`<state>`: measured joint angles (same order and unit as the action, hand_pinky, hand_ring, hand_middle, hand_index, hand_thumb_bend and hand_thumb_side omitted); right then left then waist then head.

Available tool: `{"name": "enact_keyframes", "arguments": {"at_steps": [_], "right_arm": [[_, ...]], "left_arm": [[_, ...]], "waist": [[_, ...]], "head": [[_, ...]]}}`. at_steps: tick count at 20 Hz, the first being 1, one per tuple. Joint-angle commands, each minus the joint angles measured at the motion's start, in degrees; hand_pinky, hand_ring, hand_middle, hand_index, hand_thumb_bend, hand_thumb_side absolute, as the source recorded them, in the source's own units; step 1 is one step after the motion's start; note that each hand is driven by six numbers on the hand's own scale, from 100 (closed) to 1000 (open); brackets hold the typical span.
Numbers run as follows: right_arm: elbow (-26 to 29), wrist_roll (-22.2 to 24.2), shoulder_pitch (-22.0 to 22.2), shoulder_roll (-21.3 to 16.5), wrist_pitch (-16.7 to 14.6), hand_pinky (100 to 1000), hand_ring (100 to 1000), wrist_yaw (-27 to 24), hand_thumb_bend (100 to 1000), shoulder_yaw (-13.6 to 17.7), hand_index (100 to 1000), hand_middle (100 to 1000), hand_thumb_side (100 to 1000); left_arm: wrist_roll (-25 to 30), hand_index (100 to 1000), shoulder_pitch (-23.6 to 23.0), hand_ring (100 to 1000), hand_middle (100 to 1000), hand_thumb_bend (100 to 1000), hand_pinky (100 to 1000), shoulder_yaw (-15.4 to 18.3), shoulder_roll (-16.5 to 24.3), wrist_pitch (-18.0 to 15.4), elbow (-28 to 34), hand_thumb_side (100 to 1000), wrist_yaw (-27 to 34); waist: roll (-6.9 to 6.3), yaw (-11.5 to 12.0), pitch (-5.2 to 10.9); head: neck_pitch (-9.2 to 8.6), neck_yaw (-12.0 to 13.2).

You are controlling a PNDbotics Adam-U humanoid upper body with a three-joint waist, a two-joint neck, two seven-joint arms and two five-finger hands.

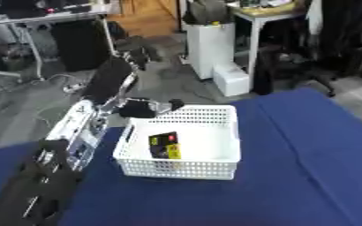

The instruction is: Pick up objects on the table and place them in the box.

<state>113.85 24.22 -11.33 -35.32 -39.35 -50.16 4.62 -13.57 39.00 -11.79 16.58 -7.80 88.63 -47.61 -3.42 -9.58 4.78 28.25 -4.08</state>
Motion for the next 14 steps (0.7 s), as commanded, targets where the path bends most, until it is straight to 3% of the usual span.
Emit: {"name": "enact_keyframes", "arguments": {"at_steps": [1, 4, 9, 14], "right_arm": [[0.7, 3.4, 0.6, -1.4, -4.9, 183, 273, 0.4, 100, 0.8, 463, 379, 1000], [0.7, 2.8, 1.5, -1.1, -6.7, 179, 270, -0.2, 100, 0.7, 460, 375, 1000], [0.7, 4.3, 3.7, -0.6, -9.7, 179, 269, 1.2, 100, 0.5, 459, 374, 1000], [0.7, 5.6, 5.1, -0.4, -12.3, 180, 269, 3.5, 100, 0.1, 457, 373, 1000]], "left_arm": [[-1.0, 795, -4.5, 531, 758, 686, 322, 1.1, -1.2, 3.7, 13.3, 758, 4.5], [-1.2, 754, -10.7, 487, 700, 680, 298, 0.5, -4.8, 4.1, 21.8, 732, 8.2], [-6.0, 695, -14.4, 438, 613, 613, 290, -1.5, -6.9, -6.9, 25.8, 715, 14.4], [-8.3, 602, -14.2, 381, 553, 476, 233, -3.2, -7.2, -10.6, 26.0, 703, 18.6]], "waist": [[0.92, 0.6, 0.57], [1.6, 1.6, 0.17], [2.22, 3.8, -0.94], [2.29, 5.5, -2.14]], "head": [[-2.43, -0.5], [-4.01, -0.1], [-7.4, 0.6], [-12.29, 3.0]]}}
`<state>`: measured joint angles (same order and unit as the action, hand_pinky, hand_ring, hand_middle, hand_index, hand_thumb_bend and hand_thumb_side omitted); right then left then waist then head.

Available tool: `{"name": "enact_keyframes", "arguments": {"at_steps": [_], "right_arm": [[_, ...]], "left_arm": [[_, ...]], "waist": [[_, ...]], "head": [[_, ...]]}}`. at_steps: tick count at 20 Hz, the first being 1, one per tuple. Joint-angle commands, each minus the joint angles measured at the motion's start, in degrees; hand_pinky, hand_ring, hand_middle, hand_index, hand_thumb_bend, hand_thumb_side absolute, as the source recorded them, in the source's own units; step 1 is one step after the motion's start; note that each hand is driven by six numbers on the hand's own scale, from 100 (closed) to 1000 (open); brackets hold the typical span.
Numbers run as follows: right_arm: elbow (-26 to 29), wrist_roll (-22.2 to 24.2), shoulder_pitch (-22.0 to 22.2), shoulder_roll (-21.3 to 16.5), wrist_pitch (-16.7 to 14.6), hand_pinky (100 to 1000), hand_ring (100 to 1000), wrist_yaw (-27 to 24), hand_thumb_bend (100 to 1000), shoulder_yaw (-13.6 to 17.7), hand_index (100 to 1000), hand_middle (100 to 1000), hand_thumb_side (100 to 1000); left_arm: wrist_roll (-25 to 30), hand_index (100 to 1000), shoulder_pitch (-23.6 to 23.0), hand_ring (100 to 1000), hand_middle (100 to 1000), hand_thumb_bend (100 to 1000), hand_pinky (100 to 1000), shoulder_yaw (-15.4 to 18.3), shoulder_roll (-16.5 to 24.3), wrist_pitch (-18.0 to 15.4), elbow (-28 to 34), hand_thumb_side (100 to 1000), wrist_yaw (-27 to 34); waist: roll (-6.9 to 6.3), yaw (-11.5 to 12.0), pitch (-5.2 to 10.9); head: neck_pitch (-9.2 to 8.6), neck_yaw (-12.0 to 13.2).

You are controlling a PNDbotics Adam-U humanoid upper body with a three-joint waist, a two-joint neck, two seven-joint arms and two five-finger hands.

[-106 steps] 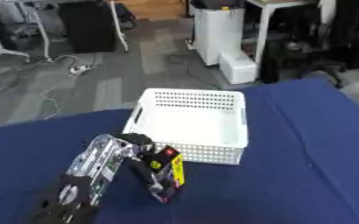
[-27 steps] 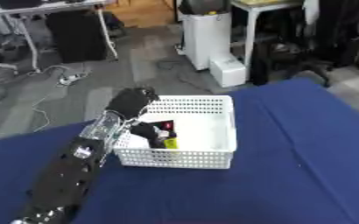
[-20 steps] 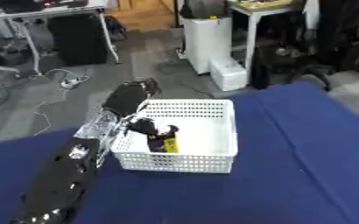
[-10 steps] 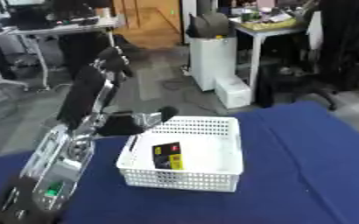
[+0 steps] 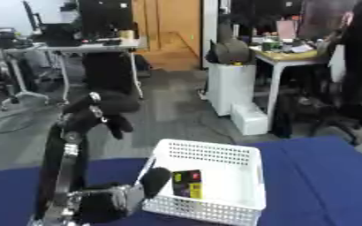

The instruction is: Pick up objects on the table and place them in the box.

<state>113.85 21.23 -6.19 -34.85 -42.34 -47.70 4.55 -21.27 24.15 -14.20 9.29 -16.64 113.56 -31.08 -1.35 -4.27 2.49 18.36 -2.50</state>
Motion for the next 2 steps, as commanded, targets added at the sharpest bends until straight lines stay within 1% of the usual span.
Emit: {"name": "enact_keyframes", "arguments": {"at_steps": [1, 2], "right_arm": [[0.7, 8.8, 0.1, -0.8, -9.5, 180, 269, 1.4, 100, 0.1, 457, 373, 1000], [0.7, 9.0, 0.2, -0.8, -9.5, 180, 269, 1.7, 100, 0.1, 457, 373, 1000]], "left_arm": [[-0.4, 597, 0.6, 378, 551, 473, 228, -1.1, 0.1, -2.1, 1.0, 701, 2.7], [-0.2, 595, 0.6, 374, 550, 474, 223, -1.2, 0.1, -2.4, 1.0, 699, 3.2]], "waist": [[0.2, 0.5, -0.06], [0.18, 0.6, -0.2]], "head": [[-3.02, 2.0], [-3.56, 2.6]]}}
